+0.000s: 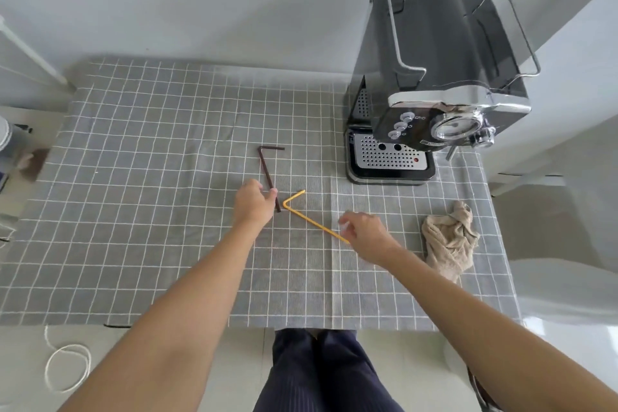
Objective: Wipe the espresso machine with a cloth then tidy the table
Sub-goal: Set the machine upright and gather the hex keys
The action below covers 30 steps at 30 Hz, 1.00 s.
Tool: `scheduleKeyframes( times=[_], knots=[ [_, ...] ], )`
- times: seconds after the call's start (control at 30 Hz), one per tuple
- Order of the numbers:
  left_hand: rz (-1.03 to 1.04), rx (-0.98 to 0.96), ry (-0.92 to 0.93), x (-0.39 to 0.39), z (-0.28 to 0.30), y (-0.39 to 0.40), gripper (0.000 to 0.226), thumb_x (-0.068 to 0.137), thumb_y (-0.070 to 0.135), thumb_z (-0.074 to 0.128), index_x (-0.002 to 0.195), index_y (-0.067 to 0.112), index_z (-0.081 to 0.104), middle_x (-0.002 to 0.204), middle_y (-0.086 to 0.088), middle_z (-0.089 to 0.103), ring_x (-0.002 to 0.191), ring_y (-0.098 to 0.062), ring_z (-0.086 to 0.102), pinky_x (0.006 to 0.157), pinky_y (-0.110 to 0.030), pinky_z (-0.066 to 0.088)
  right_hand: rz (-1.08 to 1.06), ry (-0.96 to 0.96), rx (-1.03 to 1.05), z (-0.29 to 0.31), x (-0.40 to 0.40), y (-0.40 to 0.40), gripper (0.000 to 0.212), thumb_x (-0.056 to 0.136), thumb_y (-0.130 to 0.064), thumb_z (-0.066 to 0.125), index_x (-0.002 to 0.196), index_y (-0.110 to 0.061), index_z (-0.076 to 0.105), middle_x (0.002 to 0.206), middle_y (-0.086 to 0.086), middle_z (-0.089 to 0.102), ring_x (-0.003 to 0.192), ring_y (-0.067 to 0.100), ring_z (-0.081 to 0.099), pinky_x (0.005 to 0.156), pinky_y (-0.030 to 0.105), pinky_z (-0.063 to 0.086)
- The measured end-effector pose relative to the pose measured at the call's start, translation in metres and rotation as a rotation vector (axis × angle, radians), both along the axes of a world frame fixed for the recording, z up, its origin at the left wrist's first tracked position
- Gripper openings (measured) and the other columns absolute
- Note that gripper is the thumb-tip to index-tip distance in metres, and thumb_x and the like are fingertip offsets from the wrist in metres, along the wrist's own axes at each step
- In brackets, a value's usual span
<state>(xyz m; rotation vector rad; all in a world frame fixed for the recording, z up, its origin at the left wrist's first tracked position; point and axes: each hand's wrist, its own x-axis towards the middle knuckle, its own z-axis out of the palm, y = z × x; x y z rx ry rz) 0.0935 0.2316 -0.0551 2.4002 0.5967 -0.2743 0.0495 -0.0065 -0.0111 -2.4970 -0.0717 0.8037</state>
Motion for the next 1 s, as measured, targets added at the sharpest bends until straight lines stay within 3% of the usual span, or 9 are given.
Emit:
scheduleKeyframes(
  times=[0.1, 0.23, 0.4, 0.5, 0.6, 0.67, 0.77, 0.9, 1.0],
  knots=[
    [-0.053, 0.09, 0.1, 0.014, 0.001, -0.008, 0.03, 0.092, 0.035, 0.058, 0.084, 0.006, 0.058, 0.082, -0.01, 0.066, 0.067, -0.023, 0.059, 0.052, -0.029, 0.04, 0.003, -0.081, -0.141, -0.008, 0.01, 0.035, 0.026, 0.098, -0.027, 0.054, 0.119, -0.012, 0.055, 0.116, 0.009, 0.053, 0.094, 0.027, 0.064, 0.081, 0.041, 0.057],
    [-0.179, 0.247, 0.165, 0.018, 0.004, -0.013, 0.03, 0.098, 0.026, 0.048, 0.092, 0.001, 0.063, 0.094, -0.017, 0.068, 0.089, -0.035, 0.066, 0.067, -0.038, 0.049, 0.117, -0.026, -0.285, -0.026, -0.003, 0.05, 0.033, 0.1, -0.029, 0.048, 0.128, -0.01, 0.045, 0.124, 0.012, 0.049, 0.102, 0.032, 0.061, 0.081, 0.044, 0.055],
    [-0.352, 0.407, 0.255, 0.004, 0.009, -0.009, 0.032, 0.097, 0.027, 0.048, 0.083, 0.003, 0.063, 0.088, -0.013, 0.07, 0.079, -0.031, 0.067, 0.06, -0.033, 0.052, -0.168, -0.041, -0.095, -0.022, -0.027, 0.007, 0.023, 0.103, -0.02, 0.037, 0.11, -0.005, 0.052, 0.091, 0.019, 0.063, 0.078, 0.037, 0.06, 0.062, 0.036, 0.04],
    [-0.382, 0.501, 0.311, -0.007, 0.012, -0.012, 0.028, 0.097, 0.021, 0.045, 0.092, 0.005, 0.067, 0.091, -0.012, 0.071, 0.079, -0.03, 0.067, 0.059, -0.032, 0.051, -0.342, -0.112, 0.014, -0.006, -0.049, -0.044, 0.021, 0.1, -0.016, 0.04, 0.093, -0.004, 0.055, 0.079, 0.018, 0.069, 0.068, 0.038, 0.057, 0.058, 0.037, 0.039],
    [-0.385, 0.583, 0.389, -0.01, 0.019, -0.022, 0.031, 0.095, 0.009, 0.037, 0.106, 0.006, 0.066, 0.103, -0.012, 0.07, 0.087, -0.03, 0.068, 0.061, -0.033, 0.048, -0.483, -0.138, 0.072, 0.01, -0.079, -0.102, 0.022, 0.095, -0.009, 0.045, 0.075, -0.008, 0.055, 0.069, 0.006, 0.066, 0.064, 0.024, 0.058, 0.061, 0.035, 0.045],
    [-0.353, 0.579, 0.45, -0.011, 0.03, -0.034, 0.035, 0.095, 0.008, 0.034, 0.11, 0.005, 0.066, 0.102, -0.012, 0.069, 0.08, -0.027, 0.066, 0.055, -0.031, 0.044, -0.555, -0.125, 0.096, 0.016, -0.101, -0.139, 0.023, 0.096, -0.011, 0.048, 0.074, -0.012, 0.054, 0.067, -0.002, 0.063, 0.059, 0.015, 0.055, 0.056, 0.025, 0.042],
    [-0.312, 0.512, 0.393, -0.023, 0.034, -0.073, 0.031, 0.096, 0.018, 0.042, 0.102, 0.0, 0.066, 0.097, -0.016, 0.069, 0.07, -0.027, 0.058, 0.057, -0.032, 0.042, -0.745, -0.13, 0.13, 0.017, -0.138, -0.202, 0.022, 0.099, -0.017, 0.048, 0.083, -0.009, 0.061, 0.07, -0.004, 0.069, 0.058, 0.012, 0.056, 0.053, 0.014, 0.04],
    [-0.402, 0.455, 0.206, -0.07, 0.047, -0.159, 0.039, 0.093, 0.035, 0.04, 0.076, 0.007, 0.062, 0.067, -0.009, 0.065, 0.059, -0.024, 0.06, 0.06, -0.035, 0.054, -1.042, -0.137, 0.245, 0.014, -0.184, -0.278, 0.018, 0.098, -0.018, 0.05, 0.088, -0.013, 0.064, 0.07, -0.003, 0.071, 0.061, 0.013, 0.06, 0.059, 0.025, 0.046],
    [-0.618, 0.265, 0.064, -0.129, 0.085, -0.28, 0.035, 0.094, 0.027, 0.042, 0.063, 0.013, 0.047, 0.056, -0.002, 0.051, 0.048, -0.013, 0.045, 0.044, -0.027, 0.031, -1.215, -0.087, 0.32, 0.006, -0.221, -0.344, 0.015, 0.098, -0.019, 0.051, 0.088, -0.019, 0.062, 0.07, 0.0, 0.071, 0.063, 0.016, 0.058, 0.06, 0.029, 0.044]
  ],
)
